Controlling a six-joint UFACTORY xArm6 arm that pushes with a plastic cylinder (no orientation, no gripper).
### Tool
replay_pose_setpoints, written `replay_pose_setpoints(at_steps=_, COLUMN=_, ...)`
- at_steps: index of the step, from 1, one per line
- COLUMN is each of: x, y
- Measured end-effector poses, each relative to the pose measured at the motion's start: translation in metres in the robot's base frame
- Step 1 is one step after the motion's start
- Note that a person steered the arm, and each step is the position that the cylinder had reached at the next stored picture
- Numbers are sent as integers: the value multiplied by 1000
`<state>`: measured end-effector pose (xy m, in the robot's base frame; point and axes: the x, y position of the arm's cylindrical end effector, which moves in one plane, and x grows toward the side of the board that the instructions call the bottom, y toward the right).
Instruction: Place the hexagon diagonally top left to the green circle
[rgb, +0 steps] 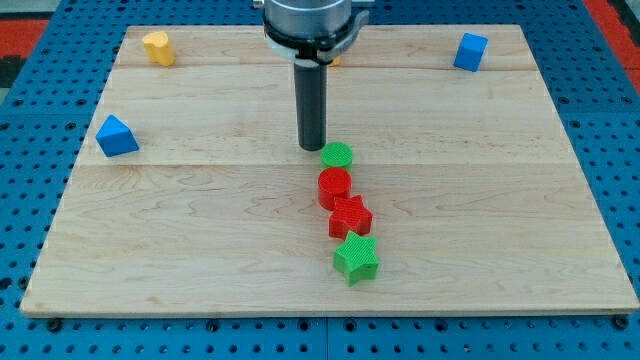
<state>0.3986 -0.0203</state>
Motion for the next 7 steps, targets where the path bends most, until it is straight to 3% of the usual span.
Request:
replay_pose_setpoints(at_steps=1, x=-26, y=-67)
replay_pose_setpoints(at_steps=3, x=56, y=-172)
replay_pose_setpoints(at_steps=4, x=56, y=-252)
replay_pose_setpoints(at_steps=5, x=30, y=-283)
replay_pose_setpoints(at_steps=6, x=15, y=-256)
replay_pose_setpoints(at_steps=7, x=2, y=-285)
